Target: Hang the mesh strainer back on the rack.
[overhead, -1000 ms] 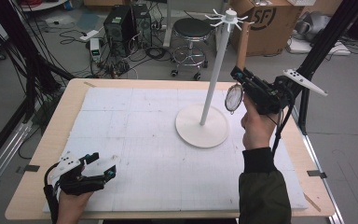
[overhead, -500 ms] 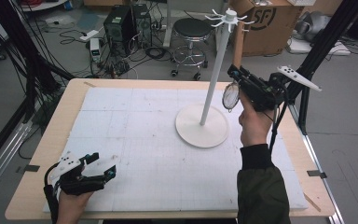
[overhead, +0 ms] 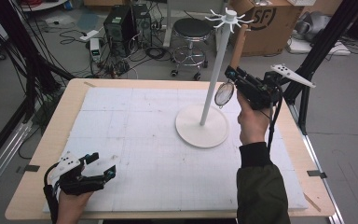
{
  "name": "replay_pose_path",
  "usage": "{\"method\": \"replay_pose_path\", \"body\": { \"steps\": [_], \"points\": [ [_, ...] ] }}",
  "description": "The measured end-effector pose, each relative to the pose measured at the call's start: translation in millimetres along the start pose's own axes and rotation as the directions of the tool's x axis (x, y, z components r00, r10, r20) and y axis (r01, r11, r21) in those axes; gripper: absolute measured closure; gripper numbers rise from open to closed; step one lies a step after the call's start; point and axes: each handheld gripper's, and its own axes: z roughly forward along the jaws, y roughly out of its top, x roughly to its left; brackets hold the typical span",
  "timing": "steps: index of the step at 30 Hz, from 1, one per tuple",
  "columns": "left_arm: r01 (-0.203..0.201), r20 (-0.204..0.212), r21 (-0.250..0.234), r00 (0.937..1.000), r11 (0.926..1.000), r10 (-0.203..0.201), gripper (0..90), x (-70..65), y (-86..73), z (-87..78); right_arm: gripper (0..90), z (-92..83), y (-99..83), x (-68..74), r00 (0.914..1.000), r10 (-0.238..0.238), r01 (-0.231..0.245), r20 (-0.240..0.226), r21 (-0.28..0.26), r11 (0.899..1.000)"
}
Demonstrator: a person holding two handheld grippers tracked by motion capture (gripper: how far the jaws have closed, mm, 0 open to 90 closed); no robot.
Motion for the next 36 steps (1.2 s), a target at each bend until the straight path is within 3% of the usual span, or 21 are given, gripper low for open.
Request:
{"method": "replay_pose_path", "body": {
  "steps": [5, 8, 11, 16, 25, 36],
  "points": [
    [0.002, 0.000, -0.001, 1.0000, 1.0000, -0.002, 11.6, -0.2, -0.1, 0.1, 66.9, 1.5, -0.7, -1.1, 0.9998, -0.016, 0.016, 0.008, -0.006, 1.000],
    [0.002, 0.001, -0.002, 1.0000, 1.0000, -0.002, 11.6, 0.0, -0.1, 0.2, 44.7, 3.1, -1.1, -2.8, 0.9998, -0.016, 0.016, 0.011, -0.008, 1.000],
    [0.003, 0.001, 0.000, 1.0000, 1.0000, -0.003, 11.6, -0.2, -0.2, 0.2, 31.7, 3.2, -2.9, -2.9, 0.9983, -0.017, 0.017, 0.056, 0.010, 1.000],
    [0.001, 0.001, 0.001, 1.0000, 1.0000, -0.001, 11.6, -0.8, -0.3, 1.3, 30.6, 0.3, -9.5, -3.6, 0.9993, -0.029, 0.028, 0.026, 0.025, 0.999],
    [-0.005, 0.001, 0.007, 1.0000, 1.0000, 0.005, 11.6, -1.1, -0.4, 1.9, 25.3, -8.1, -21.8, -10.9, 0.9991, 0.019, -0.017, -0.038, 0.063, 0.998],
    [-0.006, 0.001, 0.007, 1.0000, 1.0000, 0.006, 11.6, -1.5, -0.6, 2.1, 23.1, -26.0, -43.4, -17.5, 0.9976, 0.037, -0.032, -0.058, 0.093, 0.995]
  ]
}}
